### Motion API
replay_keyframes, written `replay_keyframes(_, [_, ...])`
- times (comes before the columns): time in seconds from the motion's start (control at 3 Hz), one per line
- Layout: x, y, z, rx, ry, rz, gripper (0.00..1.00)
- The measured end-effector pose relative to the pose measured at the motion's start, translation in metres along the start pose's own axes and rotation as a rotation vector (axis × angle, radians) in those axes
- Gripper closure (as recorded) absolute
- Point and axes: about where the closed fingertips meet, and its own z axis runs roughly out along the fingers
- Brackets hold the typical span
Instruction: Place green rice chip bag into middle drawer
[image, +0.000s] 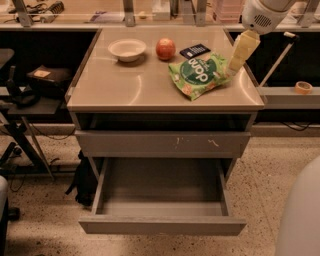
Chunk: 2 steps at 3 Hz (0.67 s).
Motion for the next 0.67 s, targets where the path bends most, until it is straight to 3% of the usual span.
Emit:
replay_keyframes(0.33, [0.025, -0.015, 0.031, -0.046, -0.097, 0.070, 0.00])
replay_keyframes(0.67, [0.020, -0.030, 0.080, -0.112, -0.312, 0.186, 0.00])
